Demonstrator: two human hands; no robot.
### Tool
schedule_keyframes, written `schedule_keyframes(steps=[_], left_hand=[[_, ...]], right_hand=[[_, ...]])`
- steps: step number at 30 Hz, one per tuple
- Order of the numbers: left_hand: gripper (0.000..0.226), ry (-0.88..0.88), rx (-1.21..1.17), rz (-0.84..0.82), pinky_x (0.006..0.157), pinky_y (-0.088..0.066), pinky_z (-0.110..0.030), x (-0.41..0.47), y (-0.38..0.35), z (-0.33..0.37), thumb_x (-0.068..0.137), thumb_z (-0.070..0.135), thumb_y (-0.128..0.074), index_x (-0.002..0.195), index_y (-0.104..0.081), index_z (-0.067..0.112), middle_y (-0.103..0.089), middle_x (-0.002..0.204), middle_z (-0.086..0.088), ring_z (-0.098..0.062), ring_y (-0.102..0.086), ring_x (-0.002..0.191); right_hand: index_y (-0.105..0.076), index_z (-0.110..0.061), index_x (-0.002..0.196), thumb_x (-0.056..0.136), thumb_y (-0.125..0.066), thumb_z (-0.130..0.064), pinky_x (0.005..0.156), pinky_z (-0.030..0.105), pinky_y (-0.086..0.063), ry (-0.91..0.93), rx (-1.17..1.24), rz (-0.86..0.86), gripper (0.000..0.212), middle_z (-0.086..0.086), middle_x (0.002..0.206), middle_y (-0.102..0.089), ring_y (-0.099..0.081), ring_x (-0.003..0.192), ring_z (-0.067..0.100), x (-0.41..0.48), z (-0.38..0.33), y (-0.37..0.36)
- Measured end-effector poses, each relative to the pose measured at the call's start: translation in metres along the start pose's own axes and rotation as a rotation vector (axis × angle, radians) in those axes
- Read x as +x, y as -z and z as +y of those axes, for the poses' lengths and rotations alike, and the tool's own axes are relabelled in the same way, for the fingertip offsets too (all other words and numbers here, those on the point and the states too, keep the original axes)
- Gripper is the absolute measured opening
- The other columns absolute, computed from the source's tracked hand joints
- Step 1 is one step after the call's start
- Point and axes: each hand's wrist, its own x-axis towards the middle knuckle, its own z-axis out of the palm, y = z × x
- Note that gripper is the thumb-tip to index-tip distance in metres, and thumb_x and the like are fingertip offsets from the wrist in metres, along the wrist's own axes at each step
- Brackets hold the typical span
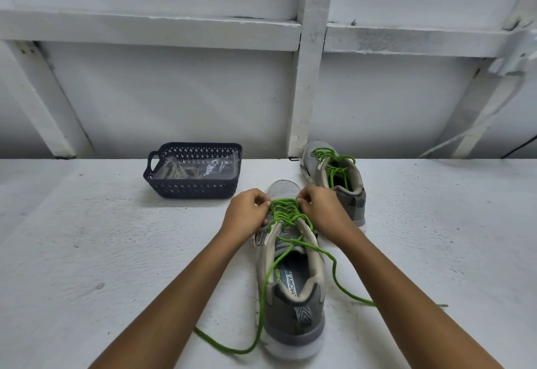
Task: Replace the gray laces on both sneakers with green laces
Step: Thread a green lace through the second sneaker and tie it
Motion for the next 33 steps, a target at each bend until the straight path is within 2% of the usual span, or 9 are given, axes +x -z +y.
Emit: schedule_keyframes(steps=[3,4,6,14,20,25,27,30,33], left_hand=[[0.008,-0.01,0.181,-0.014,0.067,-0.039,-0.023,0.005,-0.003,0.001,0.094,0.017,-0.052,0.09,-0.059,0.016,-0.068,0.097,-0.005,-0.01,-0.059,0.077],[0.01,-0.013,0.215,-0.023,0.071,-0.037,-0.025,0.007,-0.004,0.001,0.095,0.018,-0.05,0.095,-0.059,0.015,-0.066,0.104,-0.005,-0.016,-0.058,0.09],[0.014,-0.017,0.258,-0.043,0.074,-0.034,-0.027,0.009,-0.006,0.0,0.096,0.017,-0.045,0.101,-0.058,0.011,-0.061,0.112,-0.006,-0.022,-0.054,0.101],[0.02,0.024,0.241,0.001,0.075,-0.033,-0.029,0.008,-0.01,-0.001,0.098,0.02,-0.041,0.107,-0.055,0.009,-0.059,0.116,-0.007,-0.024,-0.053,0.105],[0.018,0.042,0.159,0.015,0.076,-0.036,-0.028,0.005,-0.01,0.002,0.097,0.019,-0.045,0.104,-0.058,0.009,-0.061,0.112,-0.007,-0.024,-0.055,0.103],[0.008,0.042,-0.105,0.082,0.074,-0.04,-0.027,-0.021,0.004,0.006,0.096,0.02,-0.048,0.095,-0.056,0.017,-0.061,0.1,-0.006,-0.022,-0.057,0.089],[0.016,0.05,-0.149,0.08,0.078,-0.041,-0.026,-0.042,0.01,0.011,0.096,0.032,-0.049,0.102,-0.057,0.02,-0.06,0.102,0.0,-0.019,-0.058,0.097],[0.044,0.08,-0.15,-0.009,0.095,-0.043,-0.032,-0.071,0.014,0.016,0.088,0.048,-0.054,0.124,-0.051,0.023,-0.055,0.116,0.005,-0.014,-0.055,0.11],[0.055,0.139,-0.131,-0.096,0.104,-0.041,-0.039,-0.08,0.008,0.015,0.086,0.042,-0.061,0.135,-0.043,0.022,-0.049,0.136,0.0,-0.018,-0.05,0.123]], right_hand=[[-0.061,-0.001,0.101,0.096,-0.047,-0.012,0.08,0.033,-0.042,-0.023,-0.043,-0.012,0.018,0.019,0.104,-0.065,-0.058,0.101,0.033,0.004,-0.002,-0.004],[-0.06,-0.002,0.102,0.096,-0.047,-0.013,0.08,0.033,-0.042,-0.037,-0.05,-0.015,0.018,0.02,0.104,-0.065,-0.058,0.102,0.034,0.005,-0.002,-0.005],[-0.059,-0.002,0.103,0.097,-0.046,-0.013,0.079,0.033,-0.041,-0.046,-0.056,-0.013,0.018,0.02,0.104,-0.064,-0.058,0.101,0.034,0.005,-0.003,-0.006],[-0.055,-0.003,0.108,0.099,-0.043,-0.016,0.072,0.035,-0.042,-0.023,-0.05,0.002,0.02,0.023,0.098,-0.064,-0.058,0.094,0.037,0.003,-0.006,-0.004],[-0.058,-0.004,0.102,0.097,-0.046,-0.013,0.072,0.034,-0.044,-0.038,0.073,0.044,0.015,0.02,0.092,-0.066,-0.061,0.088,0.034,-0.002,-0.005,-0.004],[-0.062,-0.012,0.103,0.097,-0.048,-0.026,0.071,0.029,-0.048,-0.089,0.309,0.101,0.021,0.001,0.085,-0.066,-0.061,0.081,0.017,-0.034,-0.008,0.012],[-0.061,-0.019,0.102,0.096,-0.048,-0.035,0.069,0.024,-0.046,-0.108,0.406,0.119,0.021,-0.008,0.083,-0.063,-0.06,0.08,0.009,-0.06,-0.011,0.02],[-0.052,-0.027,0.114,0.089,-0.053,-0.048,0.069,0.016,-0.043,-0.158,0.467,0.037,0.032,-0.012,0.092,-0.059,-0.055,0.084,-0.003,-0.09,-0.015,0.022],[-0.043,-0.026,0.129,0.088,-0.059,-0.042,0.069,0.018,-0.043,-0.225,0.455,-0.041,0.047,-0.008,0.1,-0.056,-0.056,0.088,0.001,-0.098,-0.017,0.018]])
